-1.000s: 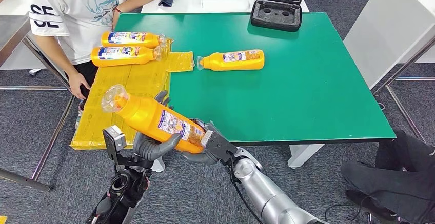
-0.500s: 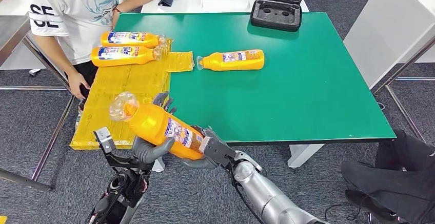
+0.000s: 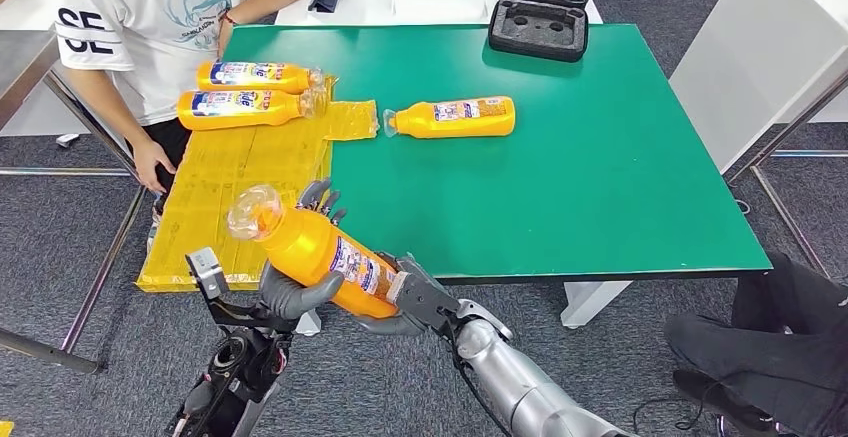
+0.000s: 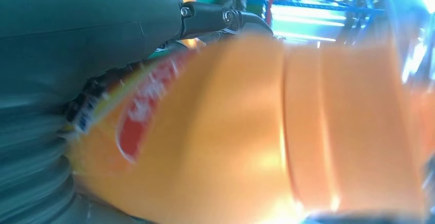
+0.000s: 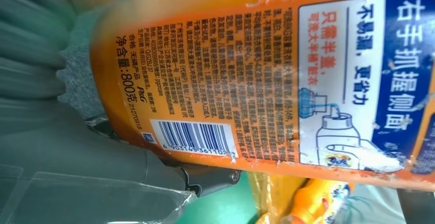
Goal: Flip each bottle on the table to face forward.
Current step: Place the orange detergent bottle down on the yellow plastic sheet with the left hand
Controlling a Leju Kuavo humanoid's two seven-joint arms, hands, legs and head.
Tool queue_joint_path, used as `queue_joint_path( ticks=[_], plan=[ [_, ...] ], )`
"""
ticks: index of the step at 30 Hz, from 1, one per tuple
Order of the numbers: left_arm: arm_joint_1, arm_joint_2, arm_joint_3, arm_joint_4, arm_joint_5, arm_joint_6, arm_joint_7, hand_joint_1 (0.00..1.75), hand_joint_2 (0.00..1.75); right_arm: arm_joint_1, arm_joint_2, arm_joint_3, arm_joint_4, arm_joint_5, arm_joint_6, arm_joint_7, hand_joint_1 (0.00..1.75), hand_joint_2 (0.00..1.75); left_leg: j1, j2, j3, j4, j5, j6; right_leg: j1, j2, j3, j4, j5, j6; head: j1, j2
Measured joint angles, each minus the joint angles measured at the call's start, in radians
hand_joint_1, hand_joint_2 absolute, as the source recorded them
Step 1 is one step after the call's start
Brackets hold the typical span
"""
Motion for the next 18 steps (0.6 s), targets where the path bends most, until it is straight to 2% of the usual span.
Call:
queue_joint_path(
  ticks=[1, 2, 5, 10, 18],
  plan=[
    [-0.001, 0.000, -0.005, 0.000, -0.034, 0.025, 0.000, 1.67, 1.75, 0.002, -0.001, -0.002, 0.000, 0.000, 0.002, 0.001, 1.73, 1.75, 0.000, 0.000, 0.000, 0.000, 0.000, 0.000, 0.000, 0.000, 0.000, 0.000, 0.000, 0.000, 0.000, 0.000],
    [-0.002, 0.001, -0.010, 0.000, -0.064, 0.048, 0.000, 1.74, 1.75, 0.003, -0.002, -0.004, 0.001, -0.001, 0.004, 0.001, 1.74, 1.75, 0.000, 0.000, 0.000, 0.000, 0.000, 0.000, 0.000, 0.000, 0.000, 0.000, 0.000, 0.000, 0.000, 0.000],
    [-0.005, 0.001, -0.023, 0.000, -0.129, 0.094, 0.003, 1.75, 1.75, 0.006, -0.003, -0.012, 0.002, 0.000, 0.008, 0.001, 1.74, 1.75, 0.000, 0.000, 0.000, 0.000, 0.000, 0.000, 0.000, 0.000, 0.000, 0.000, 0.000, 0.000, 0.000, 0.000],
    [-0.008, 0.001, -0.029, 0.003, -0.160, 0.104, 0.005, 1.75, 1.75, 0.008, -0.004, -0.017, 0.004, 0.004, 0.013, 0.001, 1.74, 1.75, 0.000, 0.000, 0.000, 0.000, 0.000, 0.000, 0.000, 0.000, 0.000, 0.000, 0.000, 0.000, 0.000, 0.000],
    [-0.019, 0.001, -0.028, 0.025, -0.093, 0.005, 0.006, 1.75, 1.75, 0.015, -0.003, -0.022, 0.005, 0.016, 0.014, 0.001, 1.71, 1.75, 0.000, 0.000, 0.000, 0.000, 0.000, 0.000, 0.000, 0.000, 0.000, 0.000, 0.000, 0.000, 0.000, 0.000]
  ],
)
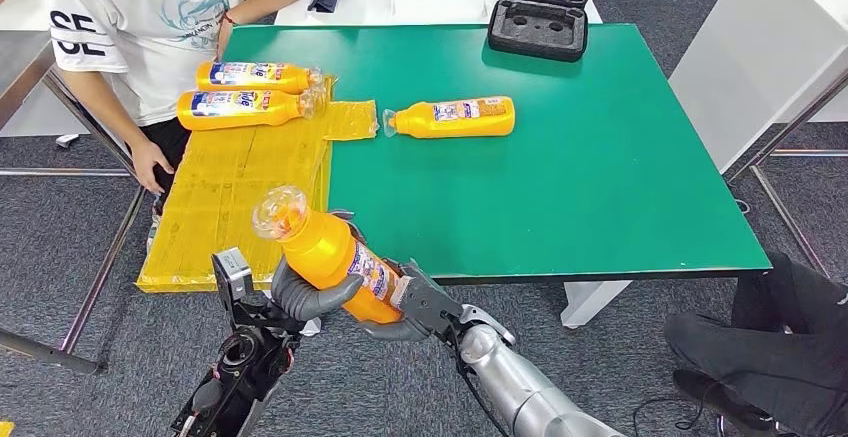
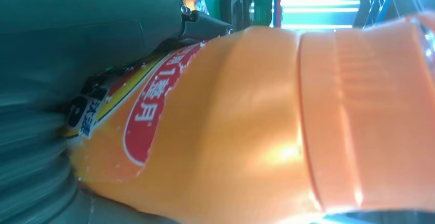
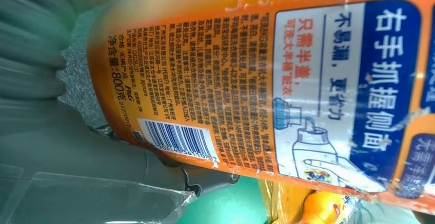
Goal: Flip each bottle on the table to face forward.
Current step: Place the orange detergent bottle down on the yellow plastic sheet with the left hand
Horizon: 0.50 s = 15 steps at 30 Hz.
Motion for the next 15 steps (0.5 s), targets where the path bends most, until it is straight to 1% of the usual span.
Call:
queue_joint_path(
  ticks=[5, 6, 7, 9, 10, 11, 13, 15],
  plan=[
    [-0.006, 0.003, 0.001, 0.016, 0.020, -0.041, 0.006, 1.75, 1.75, 0.003, 0.000, -0.001, 0.000, 0.006, -0.002, 0.000, 1.71, 1.75, 0.000, 0.000, 0.000, 0.000, 0.000, 0.000, 0.000, 0.000, 0.000, 0.000, 0.000, 0.000, 0.000, 0.000],
    [-0.007, 0.004, 0.001, 0.020, 0.021, -0.044, 0.006, 1.75, 1.75, 0.003, 0.000, -0.001, 0.000, 0.007, -0.002, 0.000, 1.64, 1.75, 0.000, 0.000, 0.000, 0.000, 0.000, 0.000, 0.000, 0.000, 0.000, 0.000, 0.000, 0.000, 0.000, 0.000],
    [-0.008, 0.005, 0.001, 0.023, 0.021, -0.045, 0.006, 1.75, 1.75, 0.003, 0.000, -0.001, 0.001, 0.007, -0.002, 0.000, 1.34, 1.75, 0.000, 0.000, 0.000, 0.000, 0.000, 0.000, 0.000, 0.000, 0.000, 0.000, 0.000, 0.000, 0.000, 0.000],
    [-0.010, 0.006, 0.001, 0.027, 0.022, -0.047, 0.006, 1.75, 1.75, 0.004, 0.000, -0.001, 0.001, 0.008, -0.003, 0.001, 0.49, 1.75, 0.000, 0.000, 0.000, 0.000, 0.000, 0.000, 0.000, 0.000, 0.000, 0.000, 0.000, 0.000, 0.000, 0.000],
    [-0.010, 0.006, 0.001, 0.028, 0.022, -0.048, 0.006, 1.75, 1.75, 0.004, 0.000, -0.001, 0.002, 0.008, -0.003, 0.002, 0.14, 1.31, 0.000, 0.000, 0.000, 0.000, 0.000, 0.000, 0.000, 0.000, 0.000, 0.000, 0.000, 0.000, 0.000, 0.000],
    [-0.011, 0.006, 0.001, 0.029, 0.022, -0.049, 0.006, 1.75, 1.75, 0.004, 0.000, -0.001, 0.002, 0.008, -0.004, 0.003, 0.00, 0.87, 0.000, 0.000, 0.000, 0.000, 0.000, 0.000, 0.000, 0.000, 0.000, 0.000, 0.000, 0.000, 0.000, 0.000],
    [-0.011, 0.006, 0.000, 0.029, 0.022, -0.051, 0.009, 1.75, 1.75, 0.004, 0.000, 0.000, 0.002, 0.006, -0.012, 0.004, 0.00, 0.00, 0.000, 0.000, 0.000, 0.000, 0.000, 0.000, 0.000, 0.000, 0.000, 0.000, 0.000, 0.000, 0.000, 0.000],
    [-0.010, 0.006, 0.000, 0.028, 0.024, -0.049, 0.015, 1.75, 1.75, 0.009, 0.001, 0.000, -0.008, -0.010, -0.019, 0.004, 0.00, 0.00, 0.000, 0.000, 0.000, 0.000, 0.000, 0.000, 0.000, 0.000, 0.000, 0.000, 0.000, 0.000, 0.000, 0.000]
  ],
)
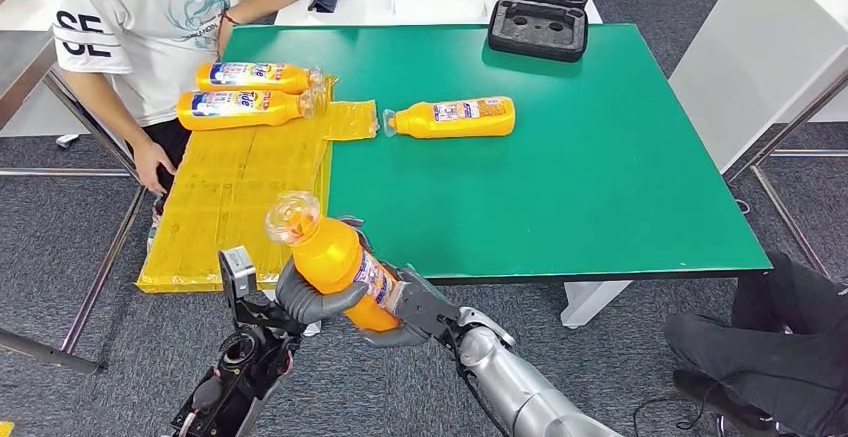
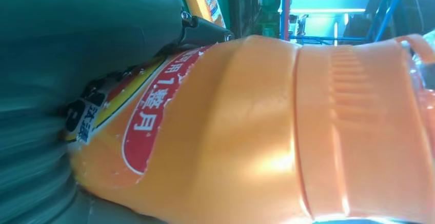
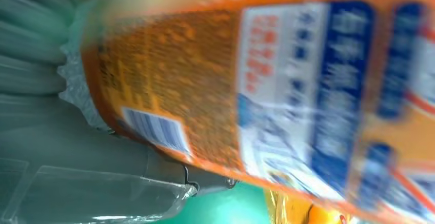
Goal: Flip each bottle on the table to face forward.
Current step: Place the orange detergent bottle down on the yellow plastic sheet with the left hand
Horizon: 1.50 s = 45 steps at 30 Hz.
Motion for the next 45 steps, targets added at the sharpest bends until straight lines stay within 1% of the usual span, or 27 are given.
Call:
queue_joint_path(
  ticks=[5, 10, 23, 28, 30, 32, 34, 36, 38, 39, 41, 45],
  plan=[
    [0.002, 0.000, 0.005, -0.011, 0.011, 0.014, 0.010, 1.75, 1.75, 0.022, -0.001, 0.000, -0.073, -0.052, -0.003, 0.000, 0.00, 0.00, 0.000, 0.000, 0.000, 0.000, 0.000, 0.000, 0.000, 0.000, 0.000, 0.000, 0.000, 0.000, 0.000, 0.000],
    [0.002, 0.001, 0.014, -0.023, 0.015, 0.019, 0.016, 1.75, 1.75, 0.031, -0.004, 0.000, -0.124, -0.060, -0.004, 0.000, 0.00, 0.00, 0.000, 0.000, 0.000, 0.000, 0.000, 0.000, 0.000, 0.000, 0.000, 0.000, 0.000, 0.000, 0.000, 0.000],
    [0.007, 0.002, 0.018, -0.029, 0.015, 0.024, 0.020, 1.75, 1.75, 0.035, -0.010, 0.000, -0.156, -0.061, -0.012, 0.000, 0.00, 0.00, 0.000, 0.000, 0.000, 0.000, 0.000, 0.000, 0.000, 0.000, 0.000, 0.000, 0.000, 0.000, 0.000, 0.000],
    [0.009, 0.002, 0.046, -0.042, 0.030, 0.048, 0.031, 1.75, 1.75, 0.037, -0.015, 0.000, -0.169, -0.071, -0.029, 0.000, 0.00, 0.00, 0.000, 0.000, 0.000, 0.000, 0.000, 0.000, 0.000, 0.000, 0.000, 0.000, 0.000, 0.000, 0.000, 0.000],
    [0.007, 0.004, 0.062, -0.048, 0.027, 0.079, 0.033, 1.75, 1.75, 0.041, -0.020, -0.001, -0.183, -0.075, -0.030, 0.000, 0.00, 0.00, 0.000, 0.000, 0.000, 0.000, 0.000, 0.000, 0.000, 0.000, 0.000, 0.000, 0.000, 0.000, 0.000, 0.000],
    [0.000, 0.009, 0.089, -0.056, 0.004, 0.157, 0.028, 1.75, 1.75, 0.050, -0.028, -0.002, -0.205, -0.078, -0.030, 0.000, 0.00, 0.87, 0.000, 0.000, 0.000, 0.000, 0.000, 0.000, 0.000, 0.000, 0.000, 0.000, 0.000, 0.000, 0.000, 0.000],
    [-0.016, 0.018, 0.130, -0.063, -0.056, 0.286, 0.020, 1.75, 1.75, 0.063, -0.036, -0.006, -0.235, -0.090, -0.024, 0.000, 0.00, 1.75, 0.000, 0.000, 0.000, 0.000, 0.000, 0.000, 0.000, 0.000, 0.000, 0.000, 0.000, 0.000, 0.000, 0.000],
    [-0.046, 0.035, 0.184, -0.063, -0.141, 0.442, 0.013, 1.75, 1.75, 0.080, -0.044, -0.014, -0.277, -0.125, -0.017, 0.000, 0.00, 1.75, 0.001, 0.000, 0.000, 0.000, 0.000, 0.000, 0.001, 0.000, 0.000, 0.000, 0.000, 0.000, 0.000, 0.000],
    [-0.093, 0.063, 0.244, -0.044, -0.213, 0.558, 0.004, 1.75, 1.75, 0.100, -0.050, -0.032, -0.334, -0.173, -0.017, 0.000, 0.00, 1.75, 0.001, 0.000, 0.000, 0.000, 0.001, 0.000, 0.001, 0.000, 0.000, 0.000, 0.000, 0.000, 0.000, 0.000],
    [-0.120, 0.077, 0.273, -0.028, -0.241, 0.594, -0.001, 1.75, 1.75, 0.112, -0.053, -0.044, -0.365, -0.195, -0.019, 0.000, 0.00, 1.75, 0.002, 0.000, 0.000, 0.000, 0.001, 0.000, 0.002, 0.000, 0.000, 0.000, 0.000, 0.000, 0.000, 0.000],
    [-0.167, 0.099, 0.315, 0.002, -0.293, 0.636, -0.007, 1.75, 1.75, 0.137, -0.057, -0.070, -0.425, -0.225, -0.022, -0.001, 0.00, 1.75, 0.002, 0.000, 0.000, 0.000, 0.001, -0.001, 0.002, 0.000, 0.000, 0.000, 0.000, 0.000, 0.000, 0.000],
    [-0.223, 0.117, 0.349, 0.052, -0.375, 0.704, 0.002, 1.75, 1.75, 0.182, -0.061, -0.108, -0.520, -0.244, -0.024, -0.001, 0.00, 1.75, 0.002, -0.001, 0.000, 0.000, 0.001, -0.001, 0.002, 0.000, 0.000, 0.000, 0.000, 0.000, 0.000, 0.000]
  ],
)
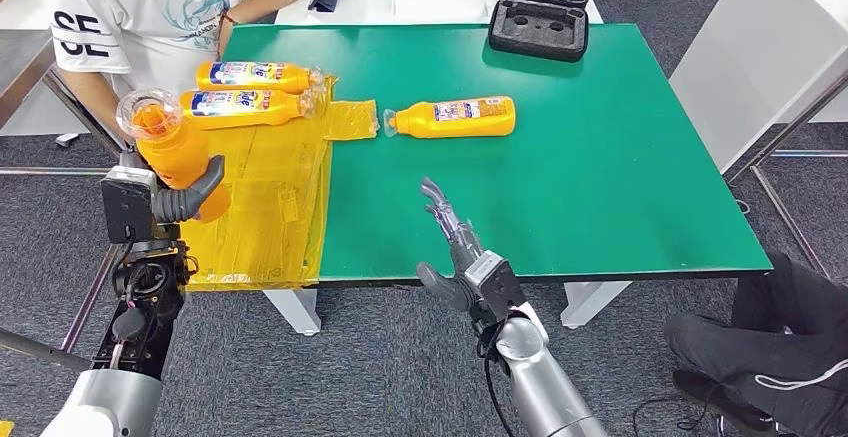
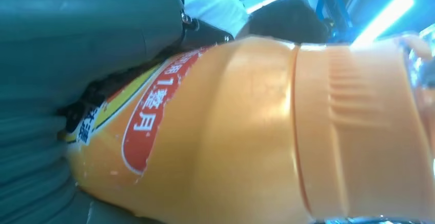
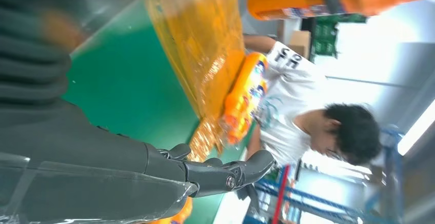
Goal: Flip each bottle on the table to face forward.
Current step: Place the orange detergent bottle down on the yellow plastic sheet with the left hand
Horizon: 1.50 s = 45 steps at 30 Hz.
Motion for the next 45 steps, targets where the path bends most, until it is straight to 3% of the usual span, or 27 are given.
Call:
queue_joint_path(
  ticks=[5, 11, 16, 24, 32, 45],
  plan=[
    [-0.037, 0.008, 0.008, 0.039, -0.099, 0.067, 0.036, 1.75, 1.75, 0.040, 0.001, -0.030, -0.066, -0.003, 0.003, 0.000, 0.00, 1.75, -0.001, 0.000, 0.000, 0.000, 0.000, 0.000, -0.001, 0.000, 0.000, 0.000, 0.000, 0.000, 0.000, 0.000],
    [-0.092, 0.047, -0.027, 0.118, -0.413, 0.082, 0.186, 1.75, 1.75, 0.066, 0.002, -0.061, -0.113, -0.015, 0.030, 0.000, 0.00, 1.75, -0.001, 0.001, 0.000, 0.000, 0.000, 0.000, -0.001, 0.000, -0.001, 0.000, 0.000, 0.000, 0.000, 0.000],
    [-0.119, 0.067, -0.055, 0.163, -0.465, 0.080, 0.214, 1.75, 1.75, 0.074, 0.002, -0.077, -0.128, -0.018, 0.039, 0.000, 0.00, 1.75, -0.001, 0.002, 0.000, 0.000, 0.000, 0.000, -0.001, 0.001, -0.001, 0.000, 0.000, 0.000, 0.000, 0.000],
    [-0.216, 0.114, -0.167, 0.320, -0.747, -0.115, 0.274, 1.75, 1.75, 0.067, 0.002, -0.091, -0.128, -0.021, 0.079, 0.000, 0.00, 1.75, -0.001, 0.001, 0.000, 0.000, 0.000, 0.000, -0.001, 0.001, -0.001, 0.000, 0.000, 0.000, 0.000, 0.000],
    [-0.290, 0.118, -0.270, 0.445, -0.822, -0.236, 0.265, 1.73, 1.75, 0.038, 0.002, -0.101, -0.108, 0.000, 0.093, 0.000, 0.00, 1.75, -0.001, 0.001, 0.000, 0.000, 0.000, 0.000, -0.001, 0.001, 0.000, 0.000, 0.000, 0.000, 0.000, 0.000],
    [-0.310, 0.115, -0.318, 0.497, -0.833, -0.282, 0.241, 1.75, 1.75, 0.009, 0.002, -0.102, -0.068, 0.016, 0.097, 0.000, 0.00, 1.75, -0.001, 0.001, 0.000, 0.000, 0.000, 0.000, -0.001, 0.001, 0.000, 0.000, 0.000, 0.000, 0.000, 0.000]
  ],
)
